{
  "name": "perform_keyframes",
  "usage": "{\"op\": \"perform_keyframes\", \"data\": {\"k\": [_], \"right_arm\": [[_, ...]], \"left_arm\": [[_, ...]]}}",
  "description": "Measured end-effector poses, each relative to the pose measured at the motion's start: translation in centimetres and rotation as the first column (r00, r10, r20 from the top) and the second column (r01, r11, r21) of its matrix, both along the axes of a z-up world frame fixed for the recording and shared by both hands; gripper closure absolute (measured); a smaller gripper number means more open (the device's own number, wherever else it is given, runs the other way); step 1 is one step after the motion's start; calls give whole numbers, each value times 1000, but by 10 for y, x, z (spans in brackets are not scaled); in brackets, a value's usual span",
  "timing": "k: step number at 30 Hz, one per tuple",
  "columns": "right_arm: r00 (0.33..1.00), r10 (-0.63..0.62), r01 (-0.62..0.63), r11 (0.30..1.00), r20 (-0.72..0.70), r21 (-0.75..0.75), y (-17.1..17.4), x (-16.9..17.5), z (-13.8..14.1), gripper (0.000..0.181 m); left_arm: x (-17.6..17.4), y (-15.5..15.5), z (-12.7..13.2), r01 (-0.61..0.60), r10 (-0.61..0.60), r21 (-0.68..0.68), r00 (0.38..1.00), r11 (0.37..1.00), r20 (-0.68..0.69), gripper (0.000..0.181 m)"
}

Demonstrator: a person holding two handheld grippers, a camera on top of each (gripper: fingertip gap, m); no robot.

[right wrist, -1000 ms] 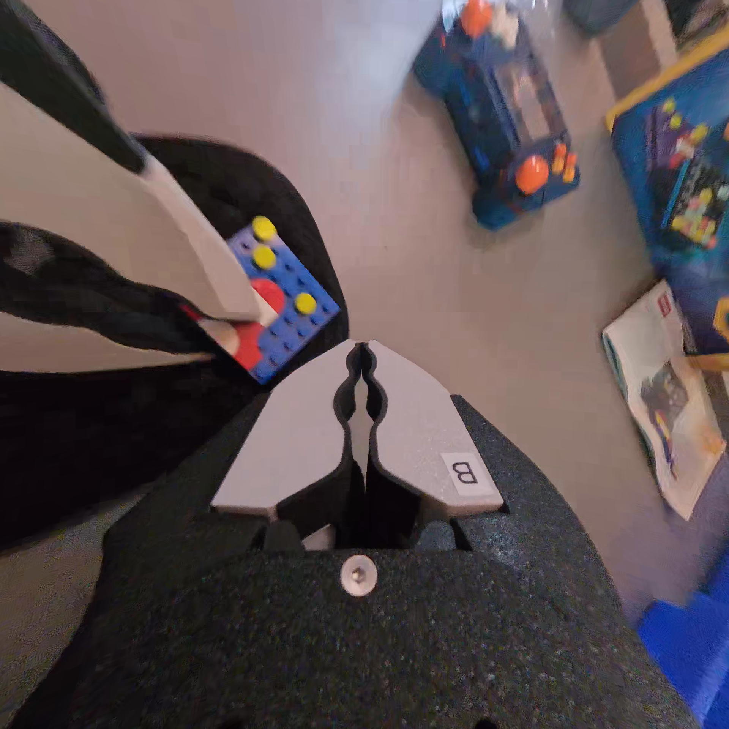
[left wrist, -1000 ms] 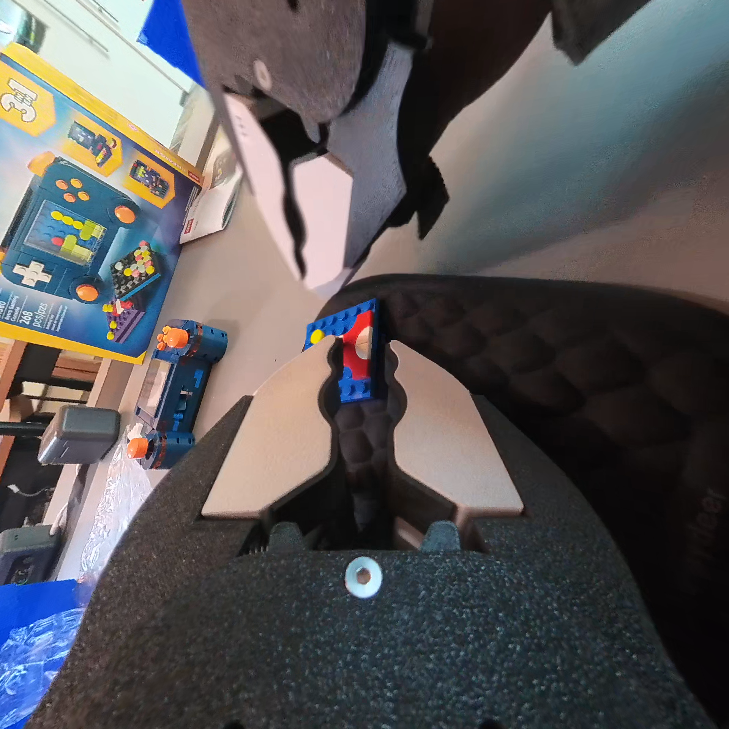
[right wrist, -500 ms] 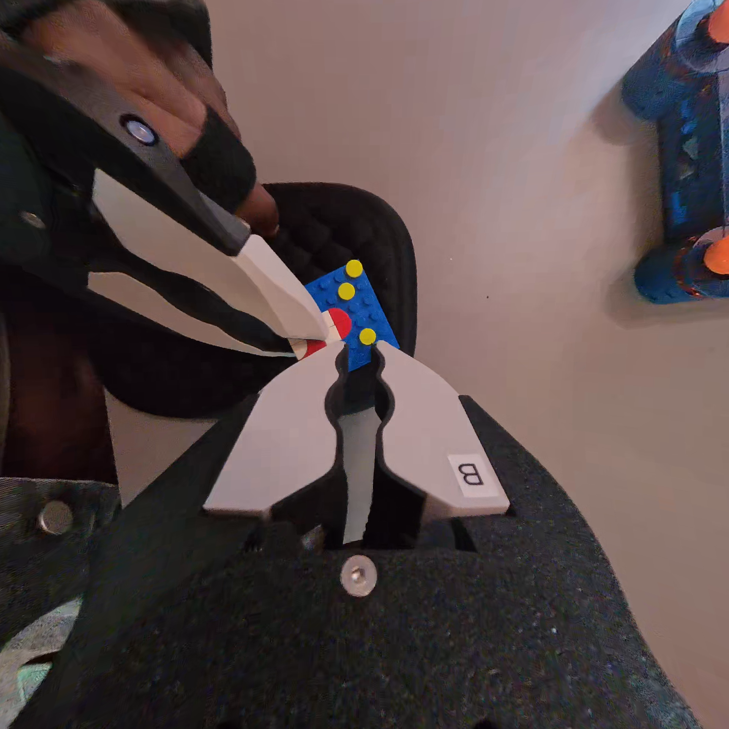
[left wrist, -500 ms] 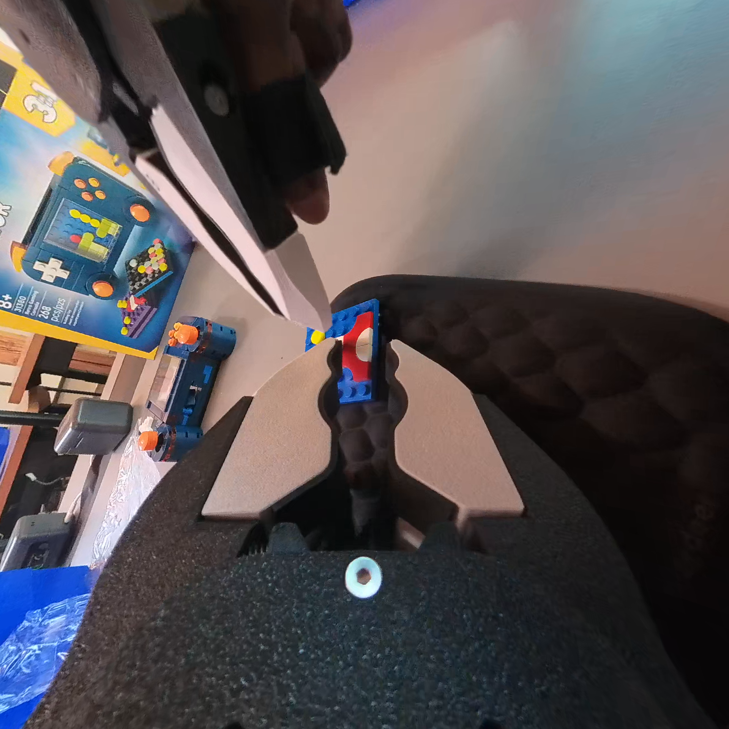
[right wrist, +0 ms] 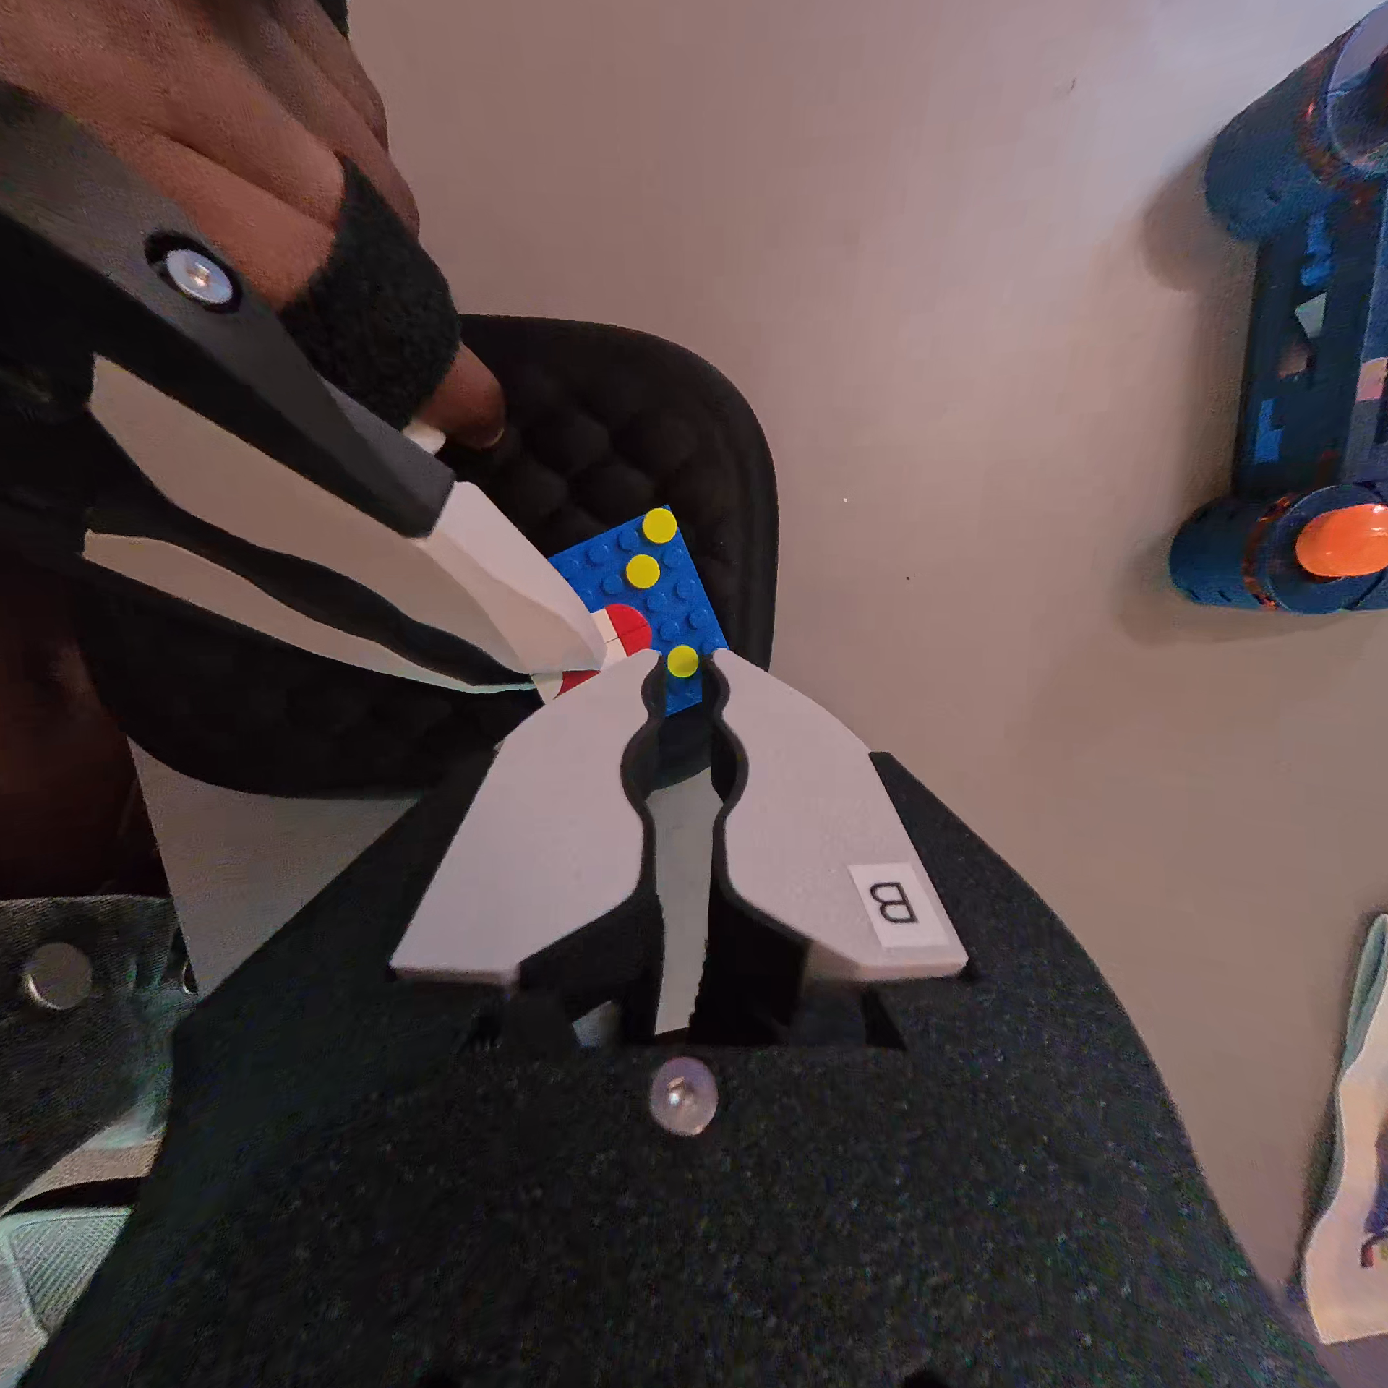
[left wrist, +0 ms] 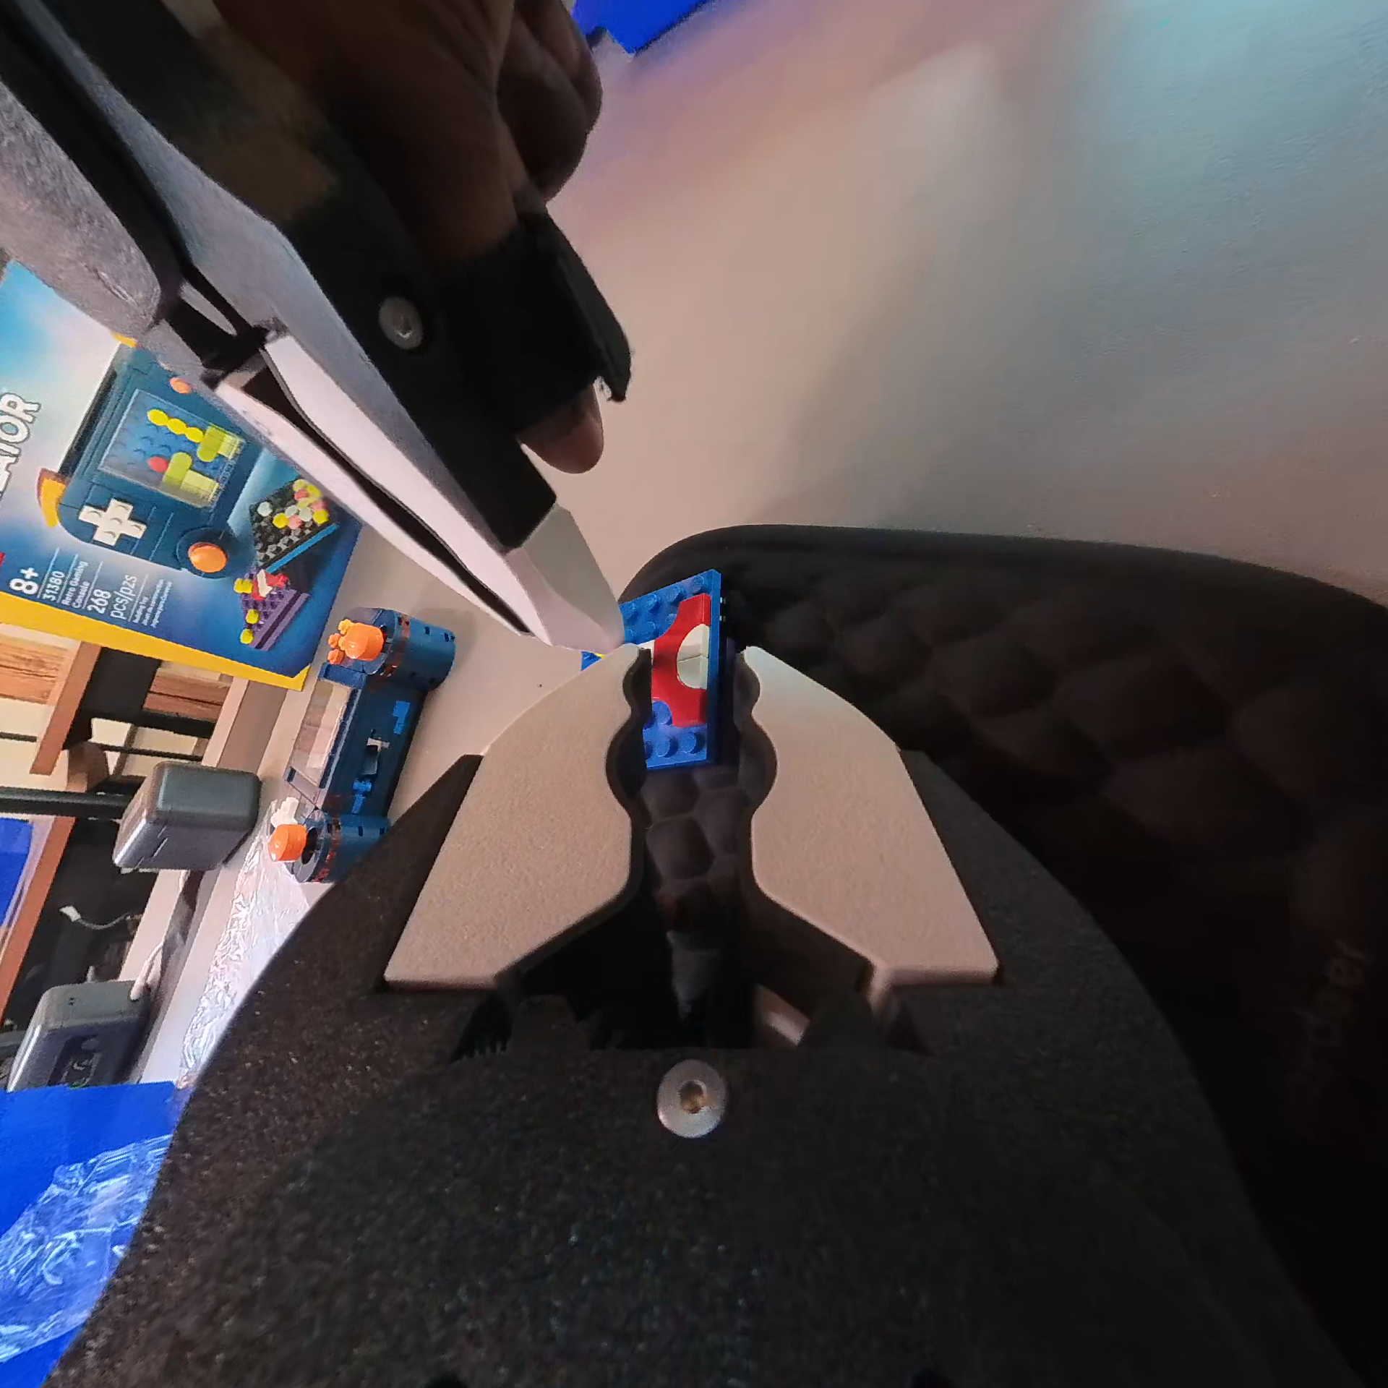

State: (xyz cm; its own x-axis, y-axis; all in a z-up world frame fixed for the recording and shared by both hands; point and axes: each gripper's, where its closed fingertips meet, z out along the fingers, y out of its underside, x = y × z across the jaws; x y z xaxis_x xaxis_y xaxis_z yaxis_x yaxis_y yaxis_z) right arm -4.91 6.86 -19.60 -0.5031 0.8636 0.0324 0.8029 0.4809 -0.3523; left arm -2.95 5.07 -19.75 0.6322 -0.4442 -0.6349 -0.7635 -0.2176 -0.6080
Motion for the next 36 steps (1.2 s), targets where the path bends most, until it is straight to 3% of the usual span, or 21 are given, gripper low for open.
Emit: {"op": "perform_keyframes", "data": {"k": [14,20,26,29,33,36], "right_arm": [[993,4,-5,1000,118,12,0,3,-4,175],[998,54,-55,998,26,24,0,1,-2,176],[996,65,-65,998,-66,15,0,-1,21,181],[998,56,-56,998,-33,-15,0,1,8,176],[955,296,-295,954,-12,54,0,5,1,173],[820,572,-568,817,-11,98,-2,8,4,173]], "left_arm": [[1,0,-2,11,-11,-16,1000,1000,11,162],[2,0,-4,23,-22,-52,1000,998,15,162],[1,1,-3,25,-24,-40,1000,999,13,163],[1,1,-2,20,-20,-30,1000,999,9,163],[1,1,-2,25,-25,-19,1000,1000,-5,163],[1,1,-1,37,-37,-20,999,999,7,162]]}}
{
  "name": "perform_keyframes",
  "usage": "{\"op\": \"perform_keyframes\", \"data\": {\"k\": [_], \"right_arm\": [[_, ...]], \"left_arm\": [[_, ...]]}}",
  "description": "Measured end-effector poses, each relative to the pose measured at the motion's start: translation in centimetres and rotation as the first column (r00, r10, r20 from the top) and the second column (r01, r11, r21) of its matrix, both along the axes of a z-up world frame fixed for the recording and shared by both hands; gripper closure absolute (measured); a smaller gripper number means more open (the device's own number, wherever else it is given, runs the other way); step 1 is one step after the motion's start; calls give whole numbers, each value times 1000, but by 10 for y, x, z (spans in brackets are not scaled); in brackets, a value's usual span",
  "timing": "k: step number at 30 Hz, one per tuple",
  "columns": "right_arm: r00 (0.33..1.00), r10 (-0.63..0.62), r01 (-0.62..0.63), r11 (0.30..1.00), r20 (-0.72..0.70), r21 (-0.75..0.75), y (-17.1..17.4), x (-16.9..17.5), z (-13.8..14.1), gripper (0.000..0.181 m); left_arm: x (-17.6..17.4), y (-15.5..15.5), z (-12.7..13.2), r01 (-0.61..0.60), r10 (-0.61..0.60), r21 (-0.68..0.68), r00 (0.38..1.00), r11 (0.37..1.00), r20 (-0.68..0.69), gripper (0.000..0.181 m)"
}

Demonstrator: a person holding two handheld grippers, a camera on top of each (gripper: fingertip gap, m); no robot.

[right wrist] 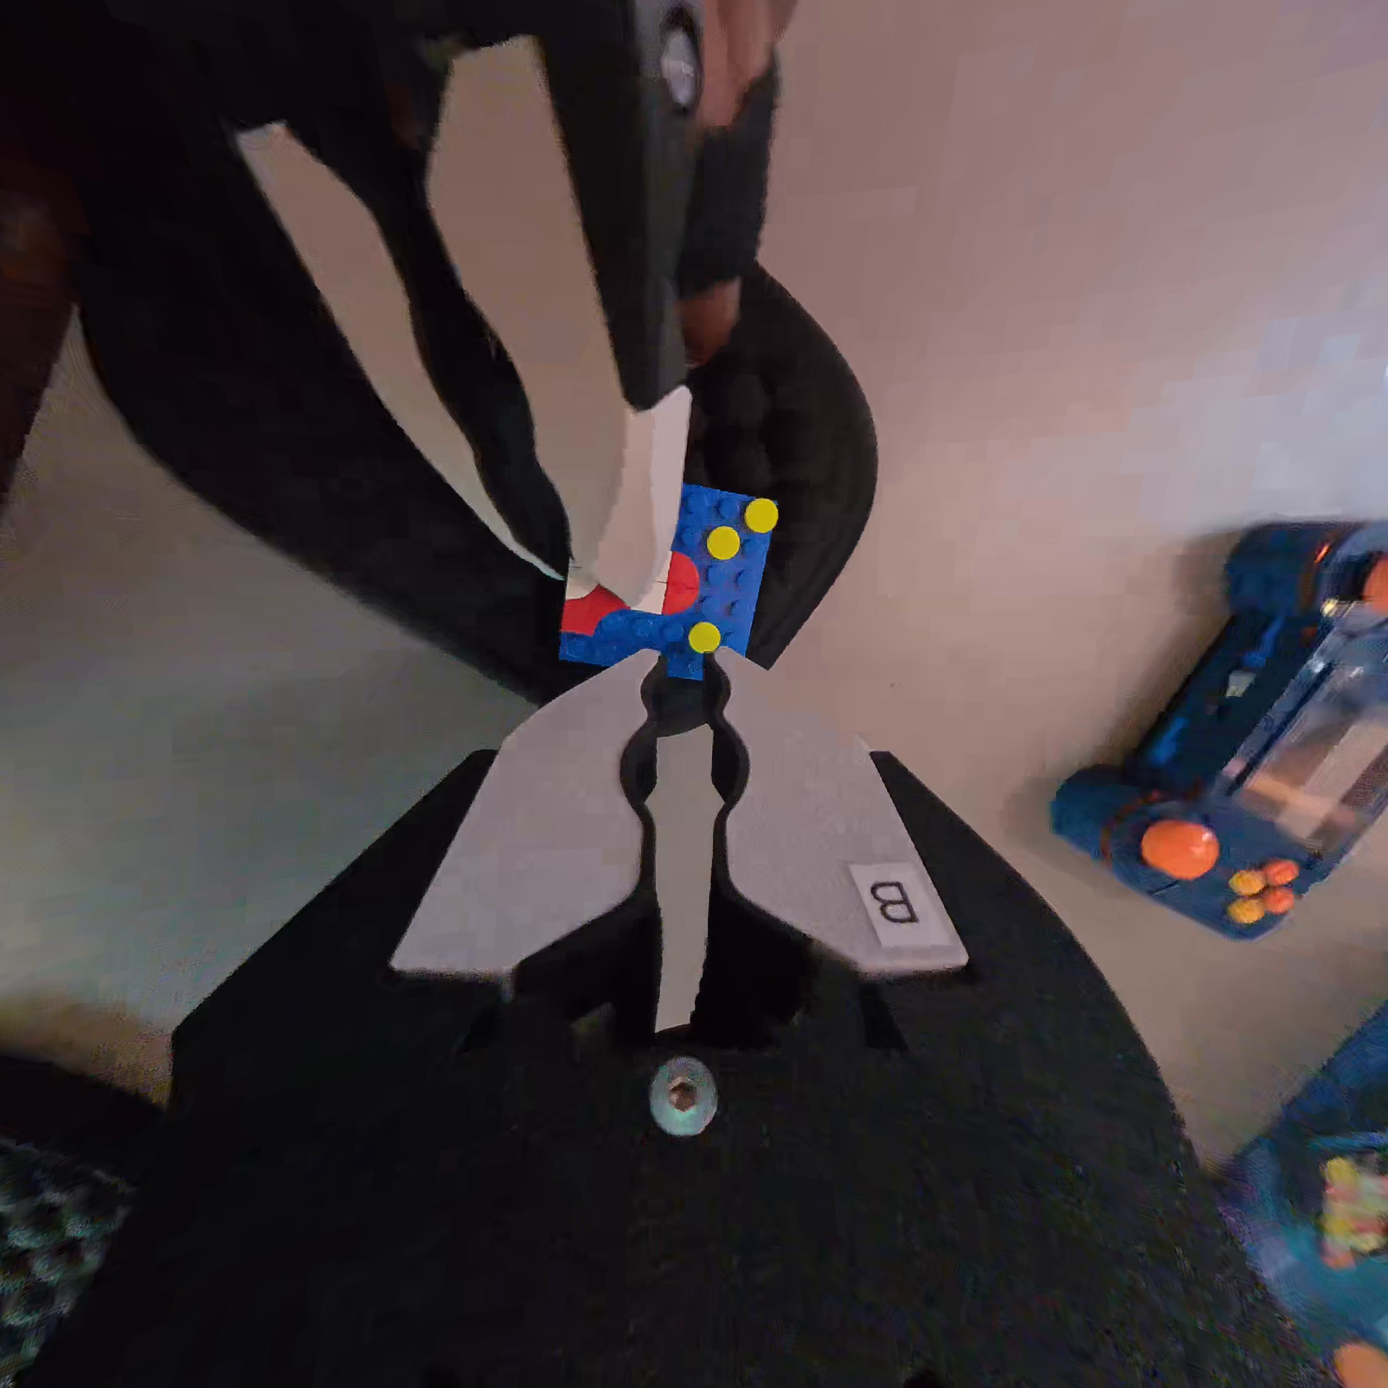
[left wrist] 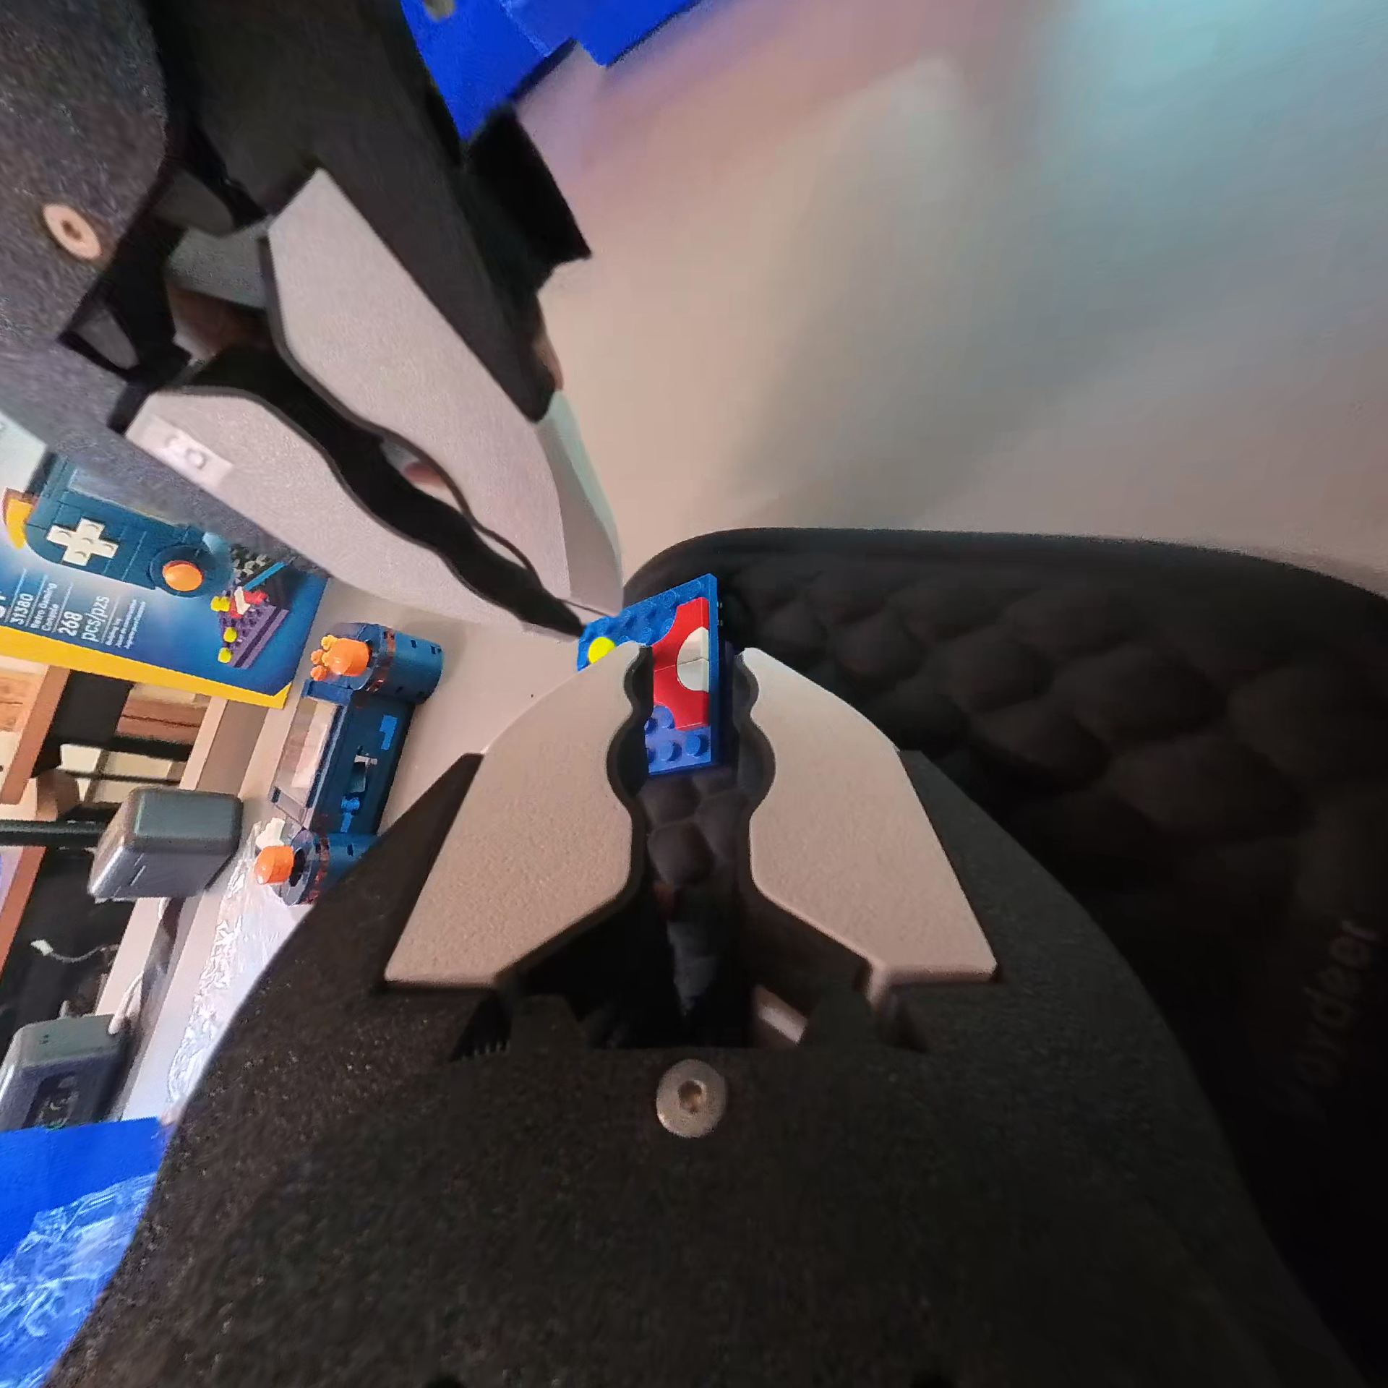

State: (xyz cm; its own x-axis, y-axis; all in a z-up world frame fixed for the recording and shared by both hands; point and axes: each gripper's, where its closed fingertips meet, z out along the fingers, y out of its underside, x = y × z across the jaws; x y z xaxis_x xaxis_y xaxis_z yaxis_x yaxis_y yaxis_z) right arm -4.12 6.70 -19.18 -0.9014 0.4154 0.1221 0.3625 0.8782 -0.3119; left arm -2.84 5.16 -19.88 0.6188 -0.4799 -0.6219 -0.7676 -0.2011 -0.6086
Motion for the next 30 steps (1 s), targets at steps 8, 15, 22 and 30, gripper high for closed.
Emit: {"op": "perform_keyframes", "data": {"k": [8,15,22,30], "right_arm": [[958,268,-272,962,102,23,-3,-2,-4,171],[953,288,-293,954,90,57,-4,-4,-5,171],[951,295,-300,953,93,44,-4,-5,-8,175],[953,281,-282,959,112,-8,-4,-4,-11,175]], "left_arm": [[0,0,1,-8,8,7,1000,1000,4,163],[0,0,1,-5,5,8,1000,1000,9,163],[0,0,0,8,-8,1,1000,1000,27,163],[2,0,-2,30,-29,-10,999,1000,33,164]]}}
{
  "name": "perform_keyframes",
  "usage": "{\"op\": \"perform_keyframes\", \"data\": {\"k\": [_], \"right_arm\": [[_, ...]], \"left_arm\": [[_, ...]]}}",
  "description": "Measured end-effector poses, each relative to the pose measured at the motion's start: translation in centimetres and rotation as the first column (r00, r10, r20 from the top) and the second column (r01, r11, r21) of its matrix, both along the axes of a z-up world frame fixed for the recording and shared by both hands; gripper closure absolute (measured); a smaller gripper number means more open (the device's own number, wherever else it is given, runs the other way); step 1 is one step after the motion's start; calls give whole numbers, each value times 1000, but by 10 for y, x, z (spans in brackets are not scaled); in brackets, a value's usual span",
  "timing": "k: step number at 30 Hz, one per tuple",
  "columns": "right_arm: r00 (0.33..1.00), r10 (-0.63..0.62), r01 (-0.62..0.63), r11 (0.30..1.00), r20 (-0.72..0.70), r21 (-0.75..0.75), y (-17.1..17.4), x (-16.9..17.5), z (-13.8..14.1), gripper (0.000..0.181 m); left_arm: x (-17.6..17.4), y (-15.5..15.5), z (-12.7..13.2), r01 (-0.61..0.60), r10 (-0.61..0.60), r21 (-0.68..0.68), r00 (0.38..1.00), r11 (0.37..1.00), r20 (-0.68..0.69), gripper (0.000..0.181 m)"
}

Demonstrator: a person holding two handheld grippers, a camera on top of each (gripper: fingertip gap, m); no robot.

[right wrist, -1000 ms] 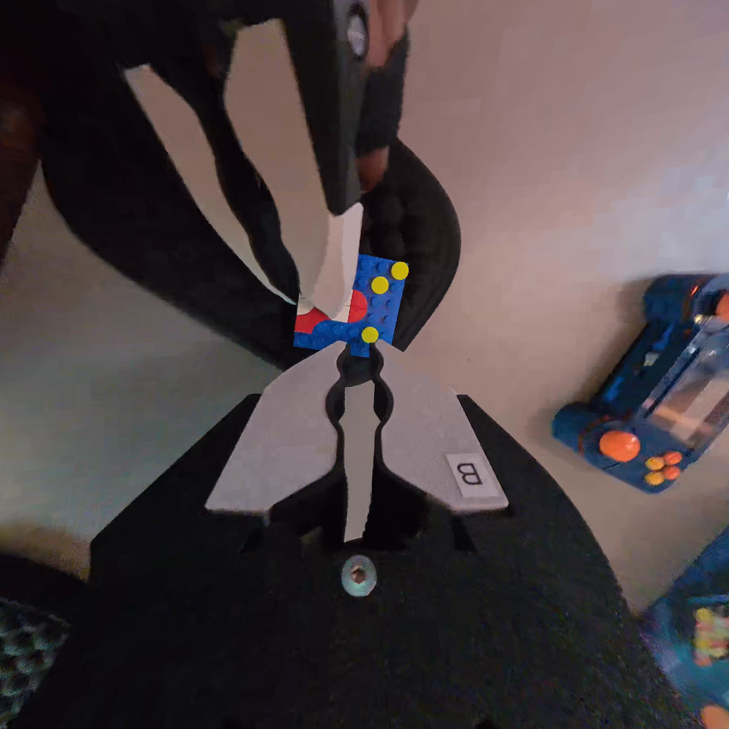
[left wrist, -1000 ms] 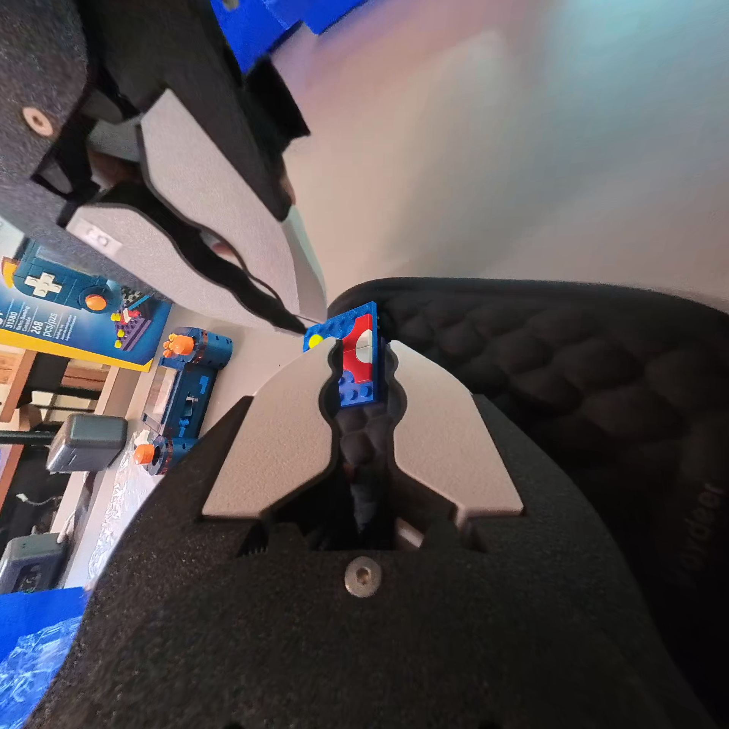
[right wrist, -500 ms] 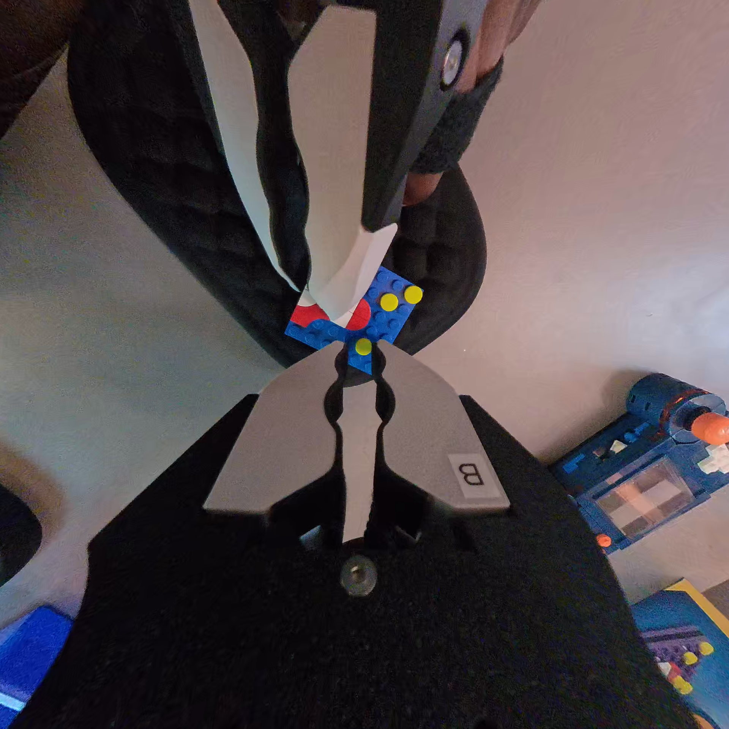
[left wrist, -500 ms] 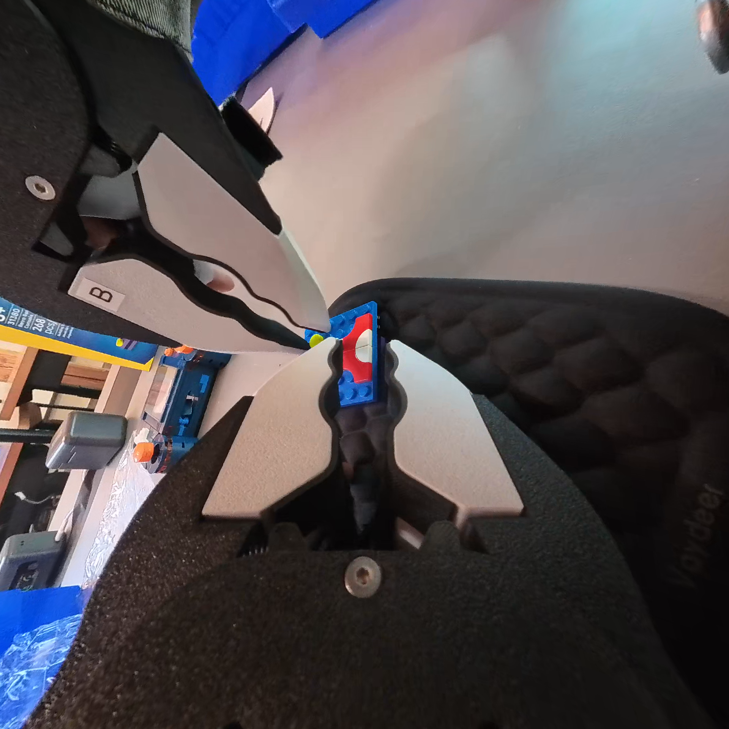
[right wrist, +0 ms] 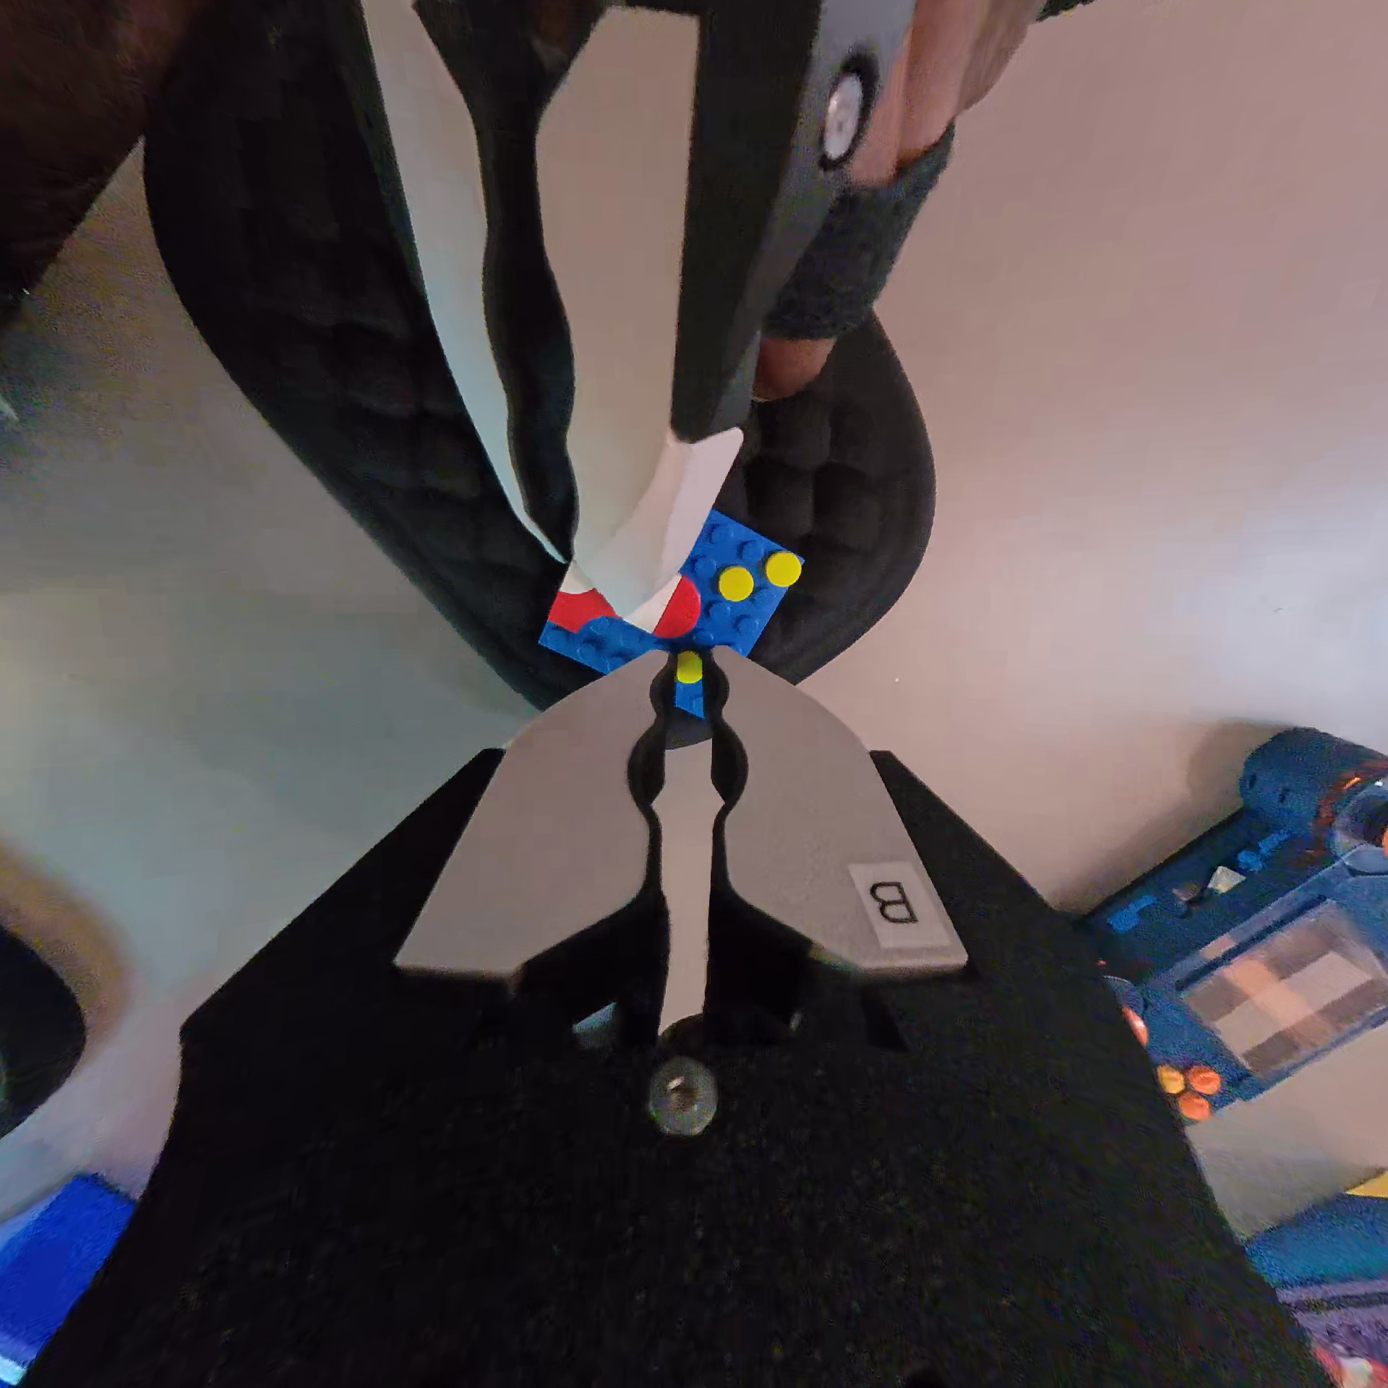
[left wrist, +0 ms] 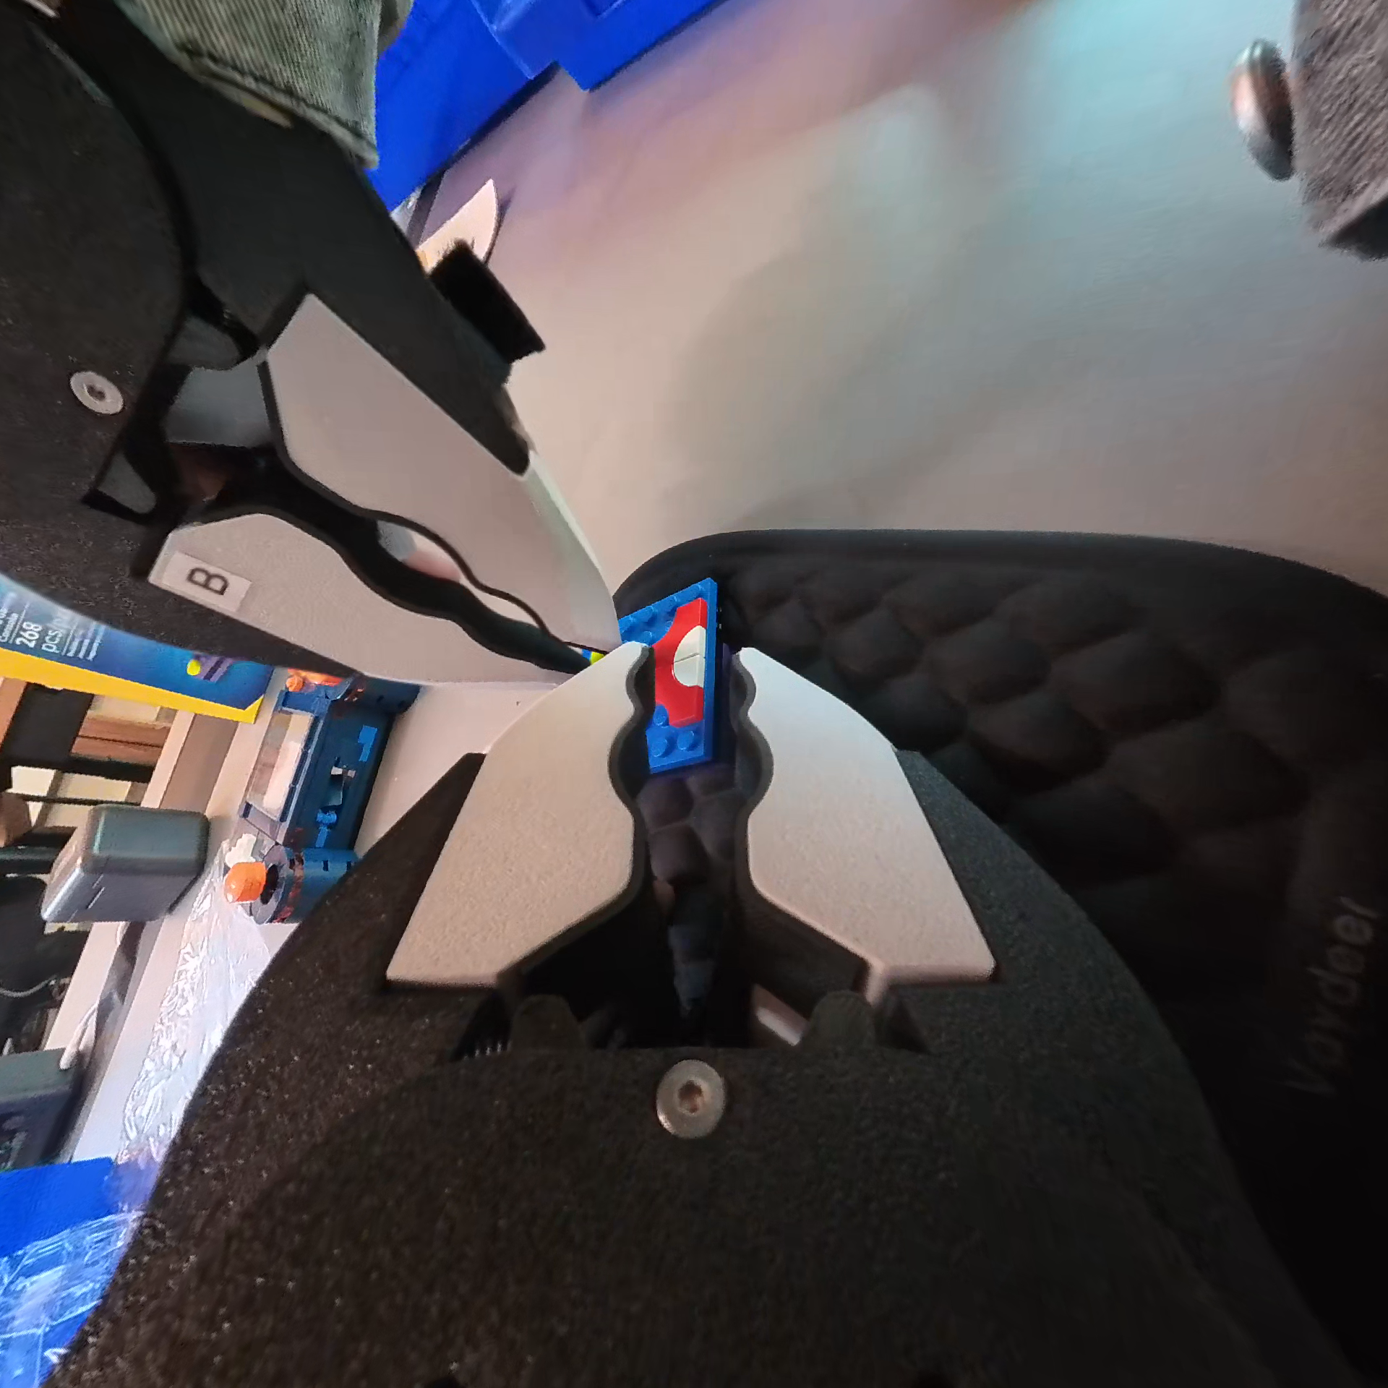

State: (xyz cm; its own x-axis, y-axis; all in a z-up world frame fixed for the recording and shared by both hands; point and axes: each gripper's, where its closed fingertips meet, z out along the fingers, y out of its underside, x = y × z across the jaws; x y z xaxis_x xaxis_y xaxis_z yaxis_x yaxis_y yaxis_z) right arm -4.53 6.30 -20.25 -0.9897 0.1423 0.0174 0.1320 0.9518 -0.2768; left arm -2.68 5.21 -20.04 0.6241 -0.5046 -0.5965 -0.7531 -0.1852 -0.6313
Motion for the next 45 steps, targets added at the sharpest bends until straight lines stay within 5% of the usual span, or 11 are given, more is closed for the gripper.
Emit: {"op": "perform_keyframes", "data": {"k": [4,8,13,20,27,32,35,38,40,42,45], "right_arm": [[977,-195,201,977,90,-64,0,-2,-1,176],[932,-353,345,933,-79,-101,1,-4,0,176],[698,-659,614,752,-281,-240,9,-4,2,181],[526,-847,710,485,-73,-511,10,-4,7,178],[462,-881,353,82,98,-932,4,-6,84,100],[343,-933,-57,90,-105,-994,4,12,128,38],[308,-936,-112,140,-169,-984,1,23,133,34],[221,-945,-223,191,-240,-956,5,40,150,34],[167,-961,-349,153,-222,-925,14,57,167,66],[216,-940,-353,178,-265,-918,10,68,165,180],[146,-943,-240,260,-299,-935,21,63,151,181]], "left_arm": [[0,0,0,-3,3,-6,1000,1000,11,164],[0,1,-1,-7,7,-13,1000,1000,8,164],[4,1,0,24,-24,3,1000,1000,-15,171],[3,-2,4,31,-33,17,993,999,111,164],[-45,-16,28,-176,162,25,944,984,287,72],[-31,-32,81,-128,2,178,817,976,576,49],[-14,-45,120,-45,-175,249,596,967,784,38],[-35,-51,154,-179,-263,349,379,920,887,45],[-55,-49,155,-295,-237,356,372,887,898,85],[-74,-43,135,-377,-85,283,464,882,882,168],[-71,-37,116,-334,23,189,540,923,841,167]]}}
